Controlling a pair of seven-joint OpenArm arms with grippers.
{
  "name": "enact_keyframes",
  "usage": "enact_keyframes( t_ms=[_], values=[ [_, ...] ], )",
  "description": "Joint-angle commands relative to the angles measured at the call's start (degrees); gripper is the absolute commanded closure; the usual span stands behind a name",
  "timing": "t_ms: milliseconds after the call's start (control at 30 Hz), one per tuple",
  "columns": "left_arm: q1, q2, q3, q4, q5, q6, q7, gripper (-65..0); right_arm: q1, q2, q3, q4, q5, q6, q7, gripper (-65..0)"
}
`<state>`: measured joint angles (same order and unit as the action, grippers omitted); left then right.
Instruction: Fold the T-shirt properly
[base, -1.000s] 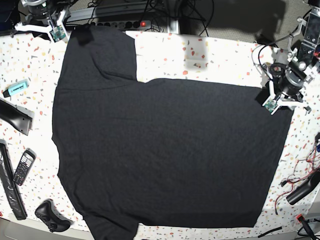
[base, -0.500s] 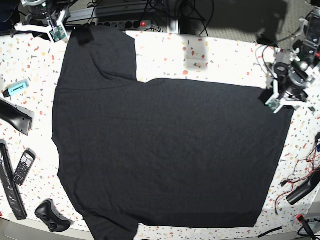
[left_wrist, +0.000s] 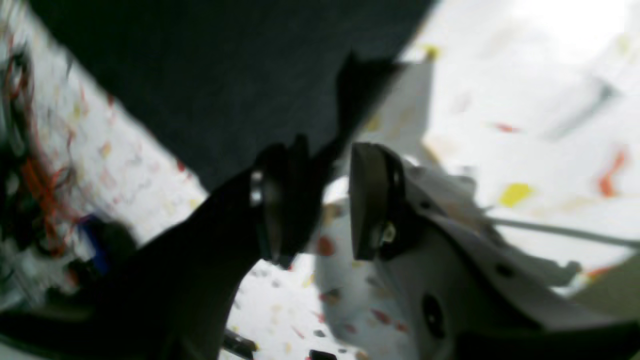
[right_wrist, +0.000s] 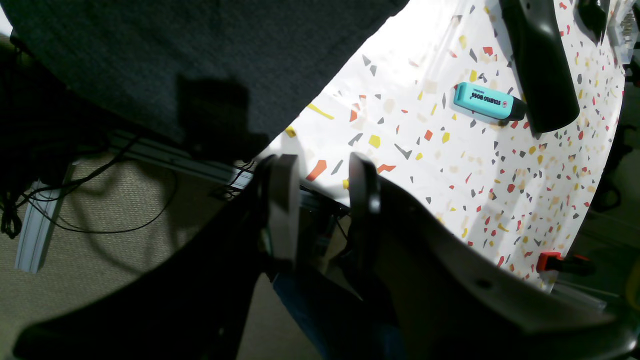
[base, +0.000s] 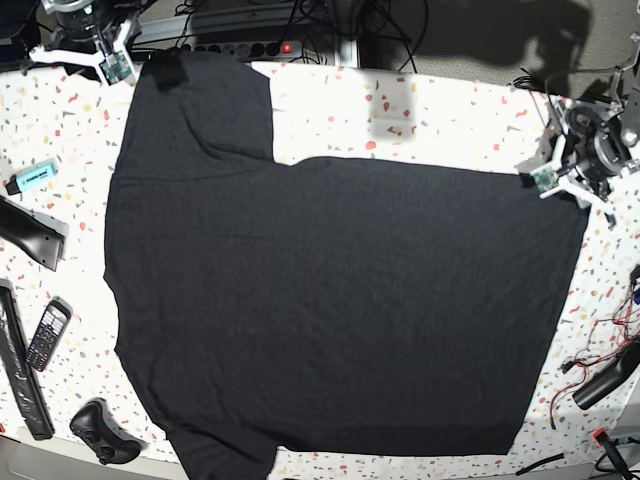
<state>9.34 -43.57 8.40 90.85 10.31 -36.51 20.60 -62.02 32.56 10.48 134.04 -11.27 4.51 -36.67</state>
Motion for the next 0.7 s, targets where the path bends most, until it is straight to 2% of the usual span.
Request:
enact_keyframes(
  t_ms=[0,233,600,667],
  values=[
    [-0.66,-1.95,-0.52,0.66,0.2,0.15,-0.57,-20.7,-0.37,0.46,0.39,0.96,-0.72,-0.44,0.59,-16.9],
    [-0.66,-6.32,-0.52,0.63,0.2,-0.24,-0.74,-20.7,-0.37,0.46,0.39,0.96,-0.72,-0.44,0.59,-16.9],
    [-0.61,-5.66,-0.42,0.37,0.15,-0.24,-2.75,-20.7,-0.37,0.46,0.39,0.96,-0.72,-0.44,0.61,-16.9],
    [-0.61,-5.64,-0.42,-0.81,0.15,-0.24,-4.48,-20.7,-0.37,0.46,0.39,0.96,-0.74,-0.44,0.59,-16.9]
  ],
)
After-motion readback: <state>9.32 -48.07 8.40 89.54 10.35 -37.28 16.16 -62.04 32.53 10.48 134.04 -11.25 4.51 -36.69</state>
